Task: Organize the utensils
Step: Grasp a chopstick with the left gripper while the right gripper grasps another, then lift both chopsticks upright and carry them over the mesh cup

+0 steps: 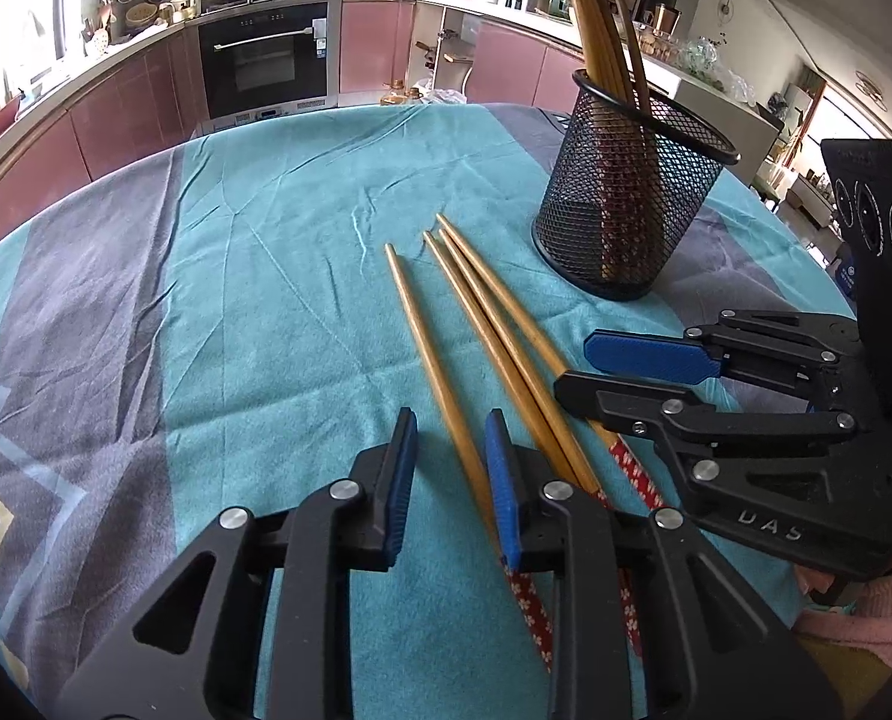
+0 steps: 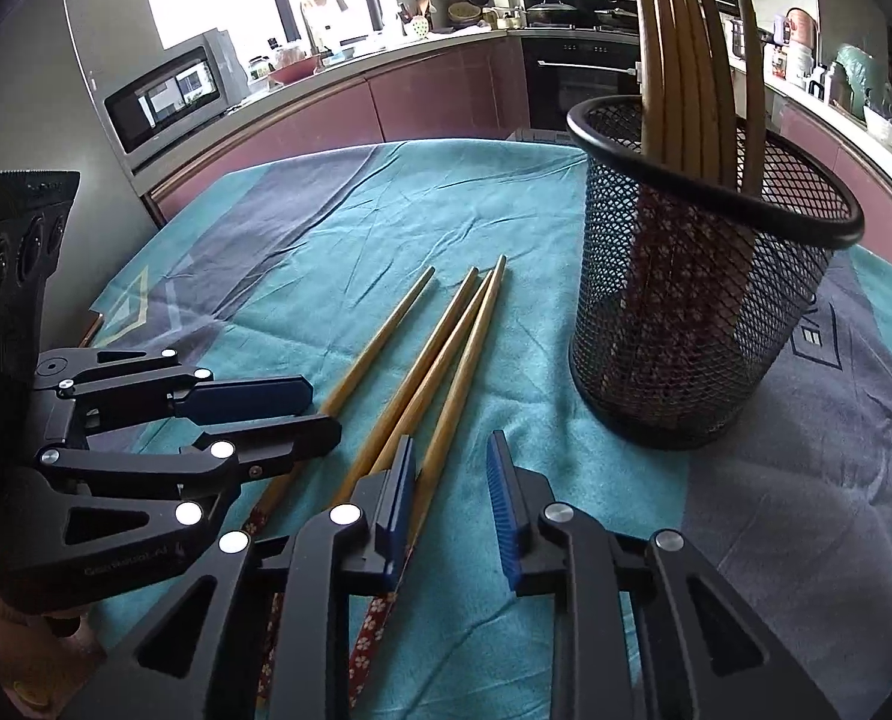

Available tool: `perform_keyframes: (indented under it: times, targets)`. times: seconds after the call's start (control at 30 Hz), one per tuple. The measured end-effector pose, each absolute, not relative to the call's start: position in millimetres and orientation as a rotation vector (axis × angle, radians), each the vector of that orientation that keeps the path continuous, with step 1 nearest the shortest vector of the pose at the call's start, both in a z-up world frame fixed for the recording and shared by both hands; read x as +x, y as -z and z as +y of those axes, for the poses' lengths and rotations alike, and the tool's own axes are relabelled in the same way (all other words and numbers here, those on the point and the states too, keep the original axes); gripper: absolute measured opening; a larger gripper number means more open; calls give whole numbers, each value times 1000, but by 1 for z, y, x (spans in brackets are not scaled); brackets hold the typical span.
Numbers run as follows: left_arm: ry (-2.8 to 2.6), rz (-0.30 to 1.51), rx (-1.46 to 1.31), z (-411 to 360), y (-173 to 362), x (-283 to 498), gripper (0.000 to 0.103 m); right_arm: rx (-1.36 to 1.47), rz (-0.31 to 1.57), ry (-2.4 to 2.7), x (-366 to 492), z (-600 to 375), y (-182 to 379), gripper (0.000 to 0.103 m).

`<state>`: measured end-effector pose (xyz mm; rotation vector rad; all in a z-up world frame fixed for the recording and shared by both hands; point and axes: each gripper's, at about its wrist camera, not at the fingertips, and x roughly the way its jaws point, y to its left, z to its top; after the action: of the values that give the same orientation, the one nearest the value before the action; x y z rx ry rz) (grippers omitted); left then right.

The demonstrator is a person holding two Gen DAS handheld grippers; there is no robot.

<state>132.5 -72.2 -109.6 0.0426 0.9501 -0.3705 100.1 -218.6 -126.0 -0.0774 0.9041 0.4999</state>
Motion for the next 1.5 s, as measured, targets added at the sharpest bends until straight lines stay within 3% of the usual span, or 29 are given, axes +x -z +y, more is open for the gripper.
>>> perform_keyframes:
  times: [0.23, 0.43, 0.67, 1.5]
  targets:
    - [361, 954, 34, -78, 110, 143, 22, -66, 899, -489, 107, -216, 127, 21]
    - [344, 956, 3, -76, 110, 147, 12, -13, 907, -494, 111, -225, 127, 10]
    - [339, 963, -53, -71, 111, 148, 8, 71, 920, -511, 113, -234, 128, 7]
    - [388, 889, -89, -54, 79, 125, 8, 142, 844, -606, 93, -252, 99, 6]
